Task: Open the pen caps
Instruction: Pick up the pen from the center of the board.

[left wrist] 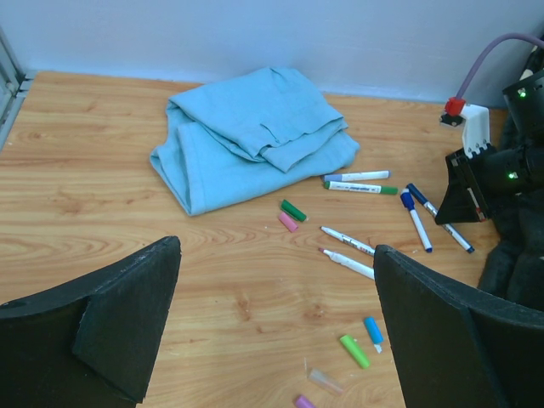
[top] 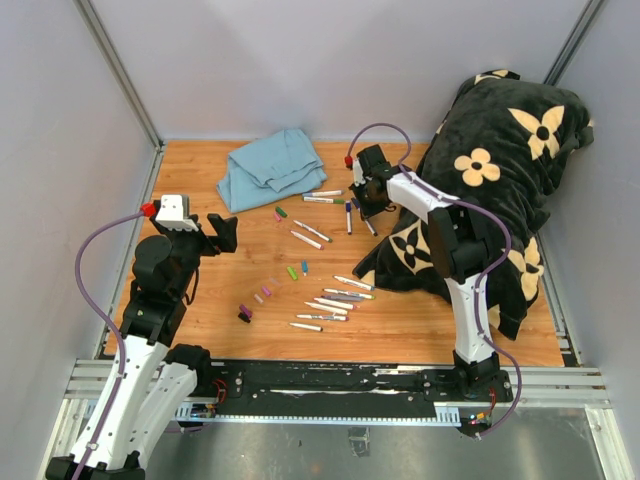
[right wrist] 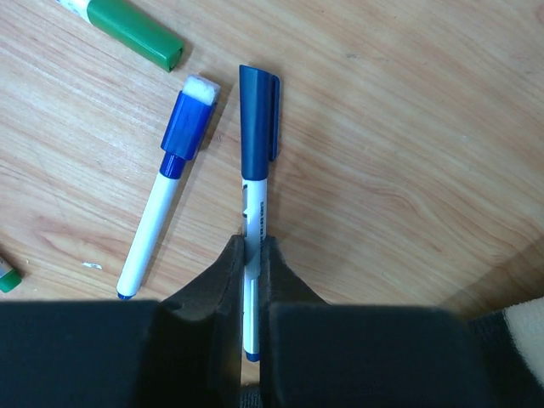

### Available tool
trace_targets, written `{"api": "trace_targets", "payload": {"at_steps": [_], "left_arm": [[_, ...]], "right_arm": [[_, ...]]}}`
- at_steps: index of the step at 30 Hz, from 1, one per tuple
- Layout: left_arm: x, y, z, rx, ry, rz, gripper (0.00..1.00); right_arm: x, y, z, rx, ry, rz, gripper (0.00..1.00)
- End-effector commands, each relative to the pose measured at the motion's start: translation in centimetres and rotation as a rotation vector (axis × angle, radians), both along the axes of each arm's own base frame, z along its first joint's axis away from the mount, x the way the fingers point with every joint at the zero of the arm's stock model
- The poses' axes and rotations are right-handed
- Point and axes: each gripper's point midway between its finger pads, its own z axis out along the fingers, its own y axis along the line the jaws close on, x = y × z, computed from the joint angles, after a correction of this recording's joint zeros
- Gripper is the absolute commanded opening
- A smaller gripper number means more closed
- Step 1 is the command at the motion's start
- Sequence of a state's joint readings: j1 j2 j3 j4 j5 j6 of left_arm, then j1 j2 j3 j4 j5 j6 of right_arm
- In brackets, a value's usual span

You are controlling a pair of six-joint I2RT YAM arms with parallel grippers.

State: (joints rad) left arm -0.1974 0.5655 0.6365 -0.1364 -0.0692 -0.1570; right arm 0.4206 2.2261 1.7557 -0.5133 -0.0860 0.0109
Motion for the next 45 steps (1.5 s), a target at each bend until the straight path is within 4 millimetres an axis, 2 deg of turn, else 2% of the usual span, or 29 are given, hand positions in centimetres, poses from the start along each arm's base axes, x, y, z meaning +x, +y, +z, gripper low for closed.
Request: {"api": "trace_targets", "payload": {"at_steps": [1, 10, 16, 18, 23, 28, 32, 34, 37, 45], "left_arm": [[0.2, 0.1, 0.6, 0.011, -0.029, 0.001, 0.99], [0.1, -1.2, 0.6, 0.003, -0.031, -0.070, 0.99], [-0.1, -3.1, 0.6, -0.045, -0.026, -0.169, 0.99], [-0.2, -3.8, 0.8, -0.077, -0.023, -0.204, 0.99], [-0.9, -6.6, 1.0, -0.264, -0.013, -0.325, 0.99], [-2.1, -10.0, -0.3, -0.540, 0.017, -0.503, 0.99], [-2.0, -11.5, -1.5, -0.583, 0.055, -0.522, 0.99], [-2.4, -13.0, -1.6, -0.578, 0.055, -0.553, 0.99], [-2.6, -14.1, -1.6, -0.600, 0.037, -0.580, 0.99], [-1.7, -14.5, -1.7, -0.720, 0.030, -0.570, 0.99]], "right_arm": [[-0.3, -0.8, 0.5, 0.037, 0.031, -0.016, 0.01], [-0.4, 0.2, 5.3, 0.172, -0.026, 0.022, 0.01], [-2.3, 2.2, 8.9, 0.328, -0.054, 0.122, 0.01], [-3.1, 2.8, 11.2, 0.381, -0.084, 0.163, 0.01], [-5.4, 4.2, 14.4, 0.523, -0.108, 0.247, 0.01], [-8.0, 5.6, 17.1, 0.686, -0.104, 0.338, 0.01], [-9.7, 6.7, 18.4, 0.800, -0.072, 0.399, 0.01], [-10.5, 7.2, 19.0, 0.852, -0.053, 0.438, 0.01], [-11.4, 7.7, 19.7, 0.911, -0.024, 0.475, 0.01], [-12.6, 8.5, 20.4, 0.973, 0.004, 0.524, 0.01]]}}
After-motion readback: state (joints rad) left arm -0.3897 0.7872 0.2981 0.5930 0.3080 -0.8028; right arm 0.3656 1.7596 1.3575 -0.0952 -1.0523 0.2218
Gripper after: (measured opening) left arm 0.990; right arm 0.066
